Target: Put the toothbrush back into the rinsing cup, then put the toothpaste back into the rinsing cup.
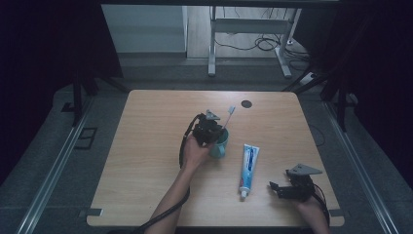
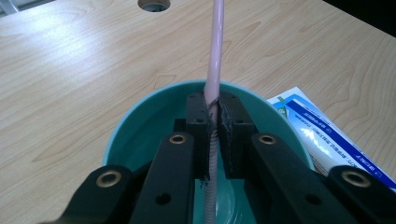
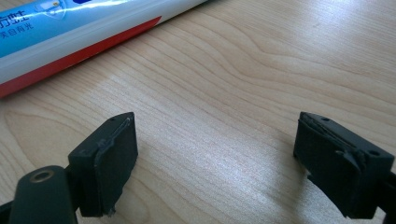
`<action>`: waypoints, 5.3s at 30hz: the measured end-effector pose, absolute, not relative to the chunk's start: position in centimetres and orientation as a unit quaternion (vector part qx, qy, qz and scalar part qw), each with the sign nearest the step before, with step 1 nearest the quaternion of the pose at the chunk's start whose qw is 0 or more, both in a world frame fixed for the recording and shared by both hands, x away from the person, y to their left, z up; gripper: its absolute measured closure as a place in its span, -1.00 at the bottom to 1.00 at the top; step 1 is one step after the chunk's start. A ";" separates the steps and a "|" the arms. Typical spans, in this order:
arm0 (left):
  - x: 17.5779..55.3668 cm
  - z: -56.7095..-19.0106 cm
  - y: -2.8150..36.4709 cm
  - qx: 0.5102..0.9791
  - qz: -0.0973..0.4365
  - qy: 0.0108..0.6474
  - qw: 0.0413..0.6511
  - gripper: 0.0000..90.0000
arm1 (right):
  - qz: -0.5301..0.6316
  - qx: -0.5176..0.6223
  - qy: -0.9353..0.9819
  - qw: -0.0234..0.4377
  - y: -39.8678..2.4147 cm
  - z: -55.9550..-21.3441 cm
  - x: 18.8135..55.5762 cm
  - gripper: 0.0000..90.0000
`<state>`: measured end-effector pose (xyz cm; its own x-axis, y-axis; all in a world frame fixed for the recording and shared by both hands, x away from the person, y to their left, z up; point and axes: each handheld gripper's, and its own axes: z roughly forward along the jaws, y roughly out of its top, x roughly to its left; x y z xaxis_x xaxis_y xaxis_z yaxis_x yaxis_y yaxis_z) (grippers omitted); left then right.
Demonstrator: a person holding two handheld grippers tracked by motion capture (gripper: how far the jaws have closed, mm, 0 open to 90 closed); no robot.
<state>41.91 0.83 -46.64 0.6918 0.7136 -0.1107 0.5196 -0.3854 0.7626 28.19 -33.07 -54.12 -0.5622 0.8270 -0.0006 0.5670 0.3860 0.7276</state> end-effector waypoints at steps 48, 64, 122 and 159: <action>40.2 -43.5 2.1 0.818 0.118 0.360 0.432 -0.23 | 0.350 0.430 0.811 0.185 -33.1 -54.1 28.2 -0.71; 38.1 -41.8 4.2 0.819 0.129 0.357 0.430 -0.72 | 0.350 0.430 0.811 0.185 -33.1 -54.1 28.2 -0.71; 28.7 -50.4 11.4 0.823 0.169 0.374 0.392 -1.00 | 0.334 0.430 0.821 0.175 -32.1 -54.3 28.3 -1.00; 28.1 -54.5 11.1 0.852 0.134 0.386 0.328 -1.00 | 0.351 0.428 0.818 0.158 -32.4 -53.4 28.1 -0.64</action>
